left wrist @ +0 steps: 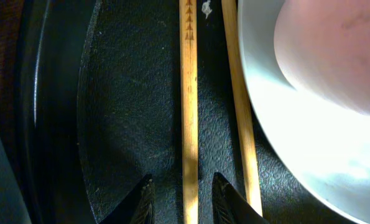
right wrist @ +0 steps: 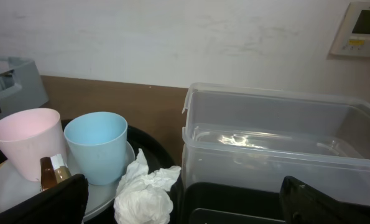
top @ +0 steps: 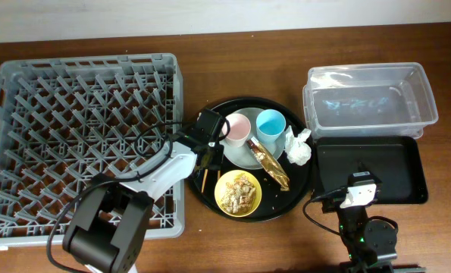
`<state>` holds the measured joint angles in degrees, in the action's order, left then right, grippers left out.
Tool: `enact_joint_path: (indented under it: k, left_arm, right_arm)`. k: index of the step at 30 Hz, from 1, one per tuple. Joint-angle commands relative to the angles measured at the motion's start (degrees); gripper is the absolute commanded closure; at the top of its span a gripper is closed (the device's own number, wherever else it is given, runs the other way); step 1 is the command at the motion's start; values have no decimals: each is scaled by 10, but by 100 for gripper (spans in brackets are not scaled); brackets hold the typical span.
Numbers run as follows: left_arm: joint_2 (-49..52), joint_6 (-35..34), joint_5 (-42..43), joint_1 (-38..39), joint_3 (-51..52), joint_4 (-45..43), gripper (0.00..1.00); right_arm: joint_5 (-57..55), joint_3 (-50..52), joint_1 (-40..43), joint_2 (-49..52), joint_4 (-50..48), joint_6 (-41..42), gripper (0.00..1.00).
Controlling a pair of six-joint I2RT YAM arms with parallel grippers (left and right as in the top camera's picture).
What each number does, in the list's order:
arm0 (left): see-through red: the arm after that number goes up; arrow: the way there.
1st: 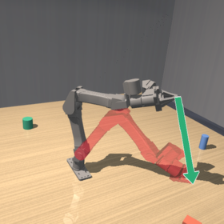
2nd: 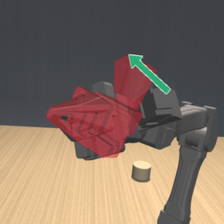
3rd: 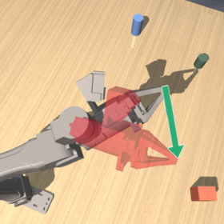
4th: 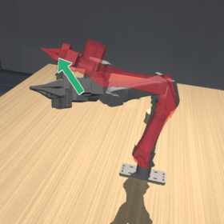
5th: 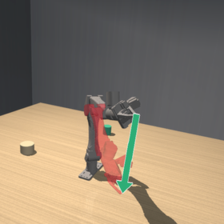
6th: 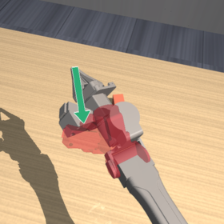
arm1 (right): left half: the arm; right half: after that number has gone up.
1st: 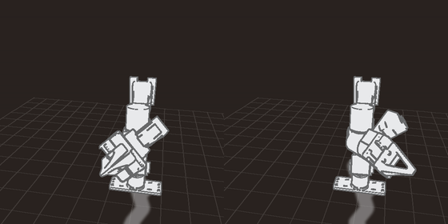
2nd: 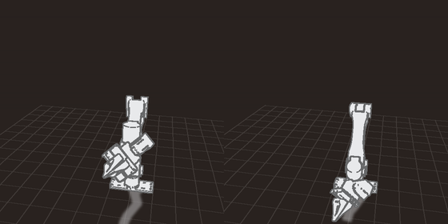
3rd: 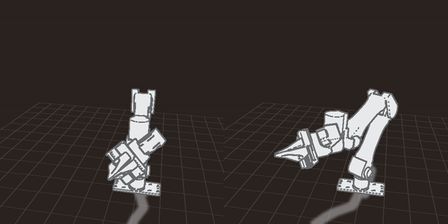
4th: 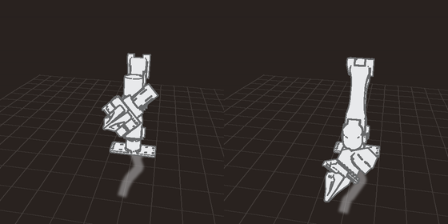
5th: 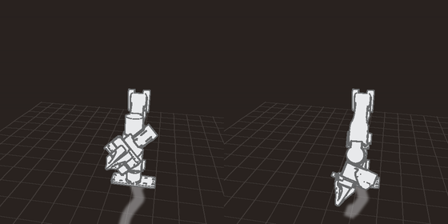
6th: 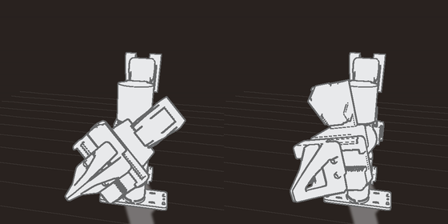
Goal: Sort waste into correct bins and load items into the dishwasher rack
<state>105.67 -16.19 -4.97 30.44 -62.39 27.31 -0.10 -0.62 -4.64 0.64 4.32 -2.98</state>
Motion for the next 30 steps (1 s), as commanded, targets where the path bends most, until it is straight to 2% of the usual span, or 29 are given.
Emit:
enact_joint_path:
  k: [1, 2, 3, 6, 10, 14, 16, 18, 21, 23, 24, 25, 28, 30]
  left_arm:
    - [40, -10, -7, 6, 5, -11, 71]
    - [45, -9, -7, 6, 5, -14, 76]
    - [45, -9, -9, 5, 3, -17, 89]
    - [29, -9, -9, 5, -25, -8, 99]
    - [-76, -9, -13, 5, -84, 50, 99]
    - [-198, -9, -105, -34, -88, 139, 99]
    - [-200, -9, -107, -91, -87, 182, 100]
    - [-169, 34, -70, -134, -87, 188, 100]
    - [-124, 39, -40, -153, -87, 187, 99]
    - [-101, 39, -16, -160, -87, 185, 96]
    - [-100, 39, -16, -160, -87, 185, 88]
    - [-100, 39, -17, -160, -87, 180, 65]
    - [-104, 39, -30, -160, -94, 181, 55]
    - [-118, 39, -27, -160, -116, 193, 54]
  right_arm:
    - [-2, 3, 2, -3, 4, 2, 1]
    - [-2, 3, 2, -3, 4, 2, 1]
    - [-2, 3, 2, -3, 4, 2, 1]
    - [-2, 3, 2, -3, 4, 2, 1]
    - [-2, 3, 2, -3, 4, 2, 1]
    - [-2, 3, 2, -3, 4, 2, 1]
    - [-2, 3, 2, -3, 4, 2, 1]
    - [-2, 3, 2, -3, 4, 2, 1]
    - [-2, 3, 2, -3, 4, 2, 1]
    - [-2, 3, 2, -3, 4, 2, 1]
    - [-2, 3, 2, -3, 4, 2, 1]
    - [-2, 3, 2, -3, 3, 2, 1]
    - [-2, 3, 2, -3, 4, 2, 1]
    - [-2, 3, 2, -3, 4, 2, 1]
